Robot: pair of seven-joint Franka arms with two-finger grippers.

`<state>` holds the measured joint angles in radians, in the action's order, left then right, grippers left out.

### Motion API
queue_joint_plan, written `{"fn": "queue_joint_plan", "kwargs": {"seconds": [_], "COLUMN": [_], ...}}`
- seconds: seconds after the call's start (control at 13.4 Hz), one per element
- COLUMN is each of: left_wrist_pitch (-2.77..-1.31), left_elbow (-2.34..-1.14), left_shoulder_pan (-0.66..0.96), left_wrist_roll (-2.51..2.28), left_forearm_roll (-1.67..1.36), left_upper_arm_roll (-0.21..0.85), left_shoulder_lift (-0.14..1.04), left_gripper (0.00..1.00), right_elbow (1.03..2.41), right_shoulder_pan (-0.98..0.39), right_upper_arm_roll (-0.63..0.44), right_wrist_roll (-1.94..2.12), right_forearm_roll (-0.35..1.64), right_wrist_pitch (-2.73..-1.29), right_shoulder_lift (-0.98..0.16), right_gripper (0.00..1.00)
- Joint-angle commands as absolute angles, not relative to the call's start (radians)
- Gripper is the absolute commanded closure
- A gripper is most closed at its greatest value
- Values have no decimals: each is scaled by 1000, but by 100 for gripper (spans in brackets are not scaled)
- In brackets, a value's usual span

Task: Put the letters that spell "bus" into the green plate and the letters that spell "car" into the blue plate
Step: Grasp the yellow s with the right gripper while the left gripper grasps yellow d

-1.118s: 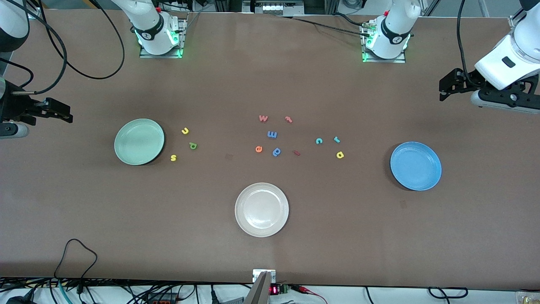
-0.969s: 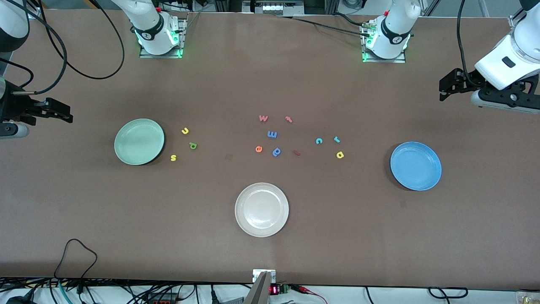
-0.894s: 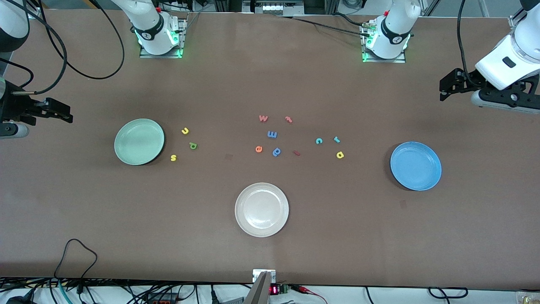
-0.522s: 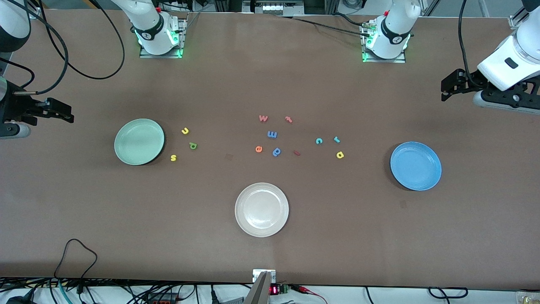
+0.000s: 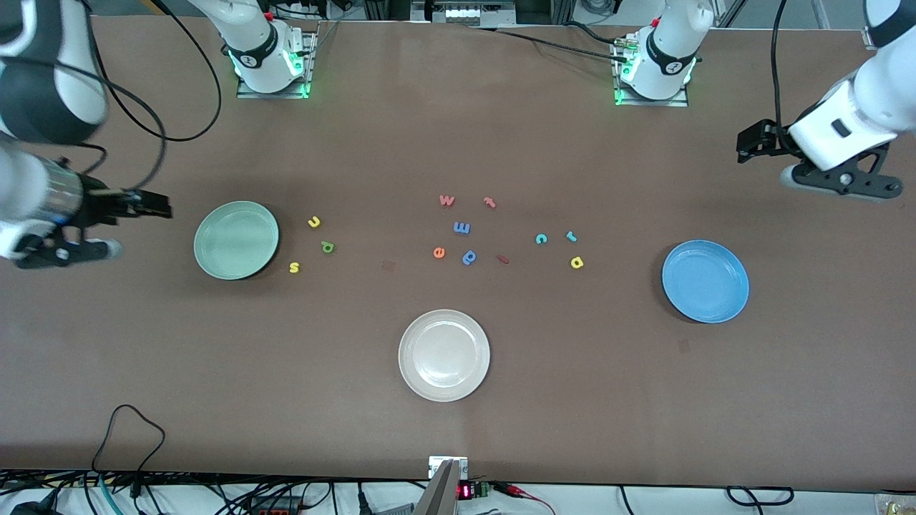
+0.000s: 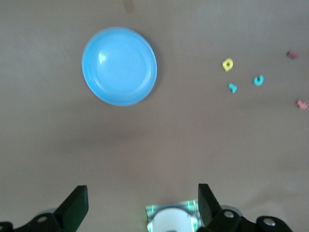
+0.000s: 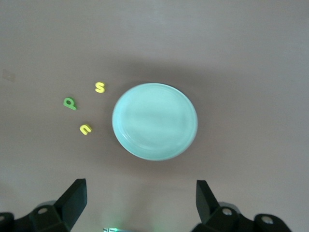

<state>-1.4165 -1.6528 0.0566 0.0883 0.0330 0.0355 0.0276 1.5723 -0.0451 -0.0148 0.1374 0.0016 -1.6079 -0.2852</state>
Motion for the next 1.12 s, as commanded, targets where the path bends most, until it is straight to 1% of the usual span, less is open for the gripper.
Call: {"fn": "queue_joint_plan", "kwargs": {"seconds": [0.0, 0.07, 0.22, 0.3, 0.37, 0.45, 0.52, 0.67, 0.75, 0.82, 0.89, 0.97, 1.04], "left_wrist_pitch": [-1381, -1402, -1529, -1586, -1658, -1736, -1834, -2033, -2122, -2228, -2322, -2388, -2413], "left_elbow": [-1637, -1635, -1649, -1651, -1652, -1660, -1678, -1738, -1773, -1825, -1882, -1931, -1956], "left_shoulder_pan": [64, 66, 66, 75, 89, 113, 158, 231, 238, 241, 242, 244, 253], "left_wrist_roll": [83, 77, -39, -105, -174, -274, -398, -561, -587, -597, -623, -656, -663], "left_forearm_roll": [20, 20, 18, 23, 26, 26, 28, 31, 31, 31, 31, 32, 31], "left_upper_arm_roll": [52, 64, 90, 118, 127, 127, 127, 126, 126, 126, 126, 126, 126], "left_shoulder_lift": [127, 174, 260, 311, 363, 406, 446, 497, 509, 512, 512, 518, 523], "left_gripper": [0, 0, 0, 0, 0, 0, 0, 0, 0, 0, 0, 0, 0], "right_elbow": [1659, 1730, 1857, 1899, 1916, 1913, 1916, 1921, 1919, 1922, 1921, 1921, 1921], "right_shoulder_pan": [-90, -112, -149, -179, -208, -224, -227, -239, -244, -244, -245, -255, -265], "right_upper_arm_roll": [-18, -18, -18, -18, -18, -20, -18, -18, -18, -18, -18, -18, -18], "right_wrist_roll": [140, 130, 102, 47, -21, -79, -113, -178, -184, -184, -184, -184, -184], "right_forearm_roll": [18, 18, 20, 20, 18, 18, 17, 15, 15, 15, 12, 14, 14], "right_wrist_pitch": [-1760, -1855, -2048, -2121, -2167, -2184, -2219, -2263, -2276, -2296, -2307, -2325, -2350], "right_shoulder_lift": [-333, -334, -344, -351, -368, -394, -422, -460, -469, -483, -498, -512, -524], "right_gripper": [0, 0, 0, 0, 0, 0, 0, 5, 6, 12, 14, 24, 31]}}
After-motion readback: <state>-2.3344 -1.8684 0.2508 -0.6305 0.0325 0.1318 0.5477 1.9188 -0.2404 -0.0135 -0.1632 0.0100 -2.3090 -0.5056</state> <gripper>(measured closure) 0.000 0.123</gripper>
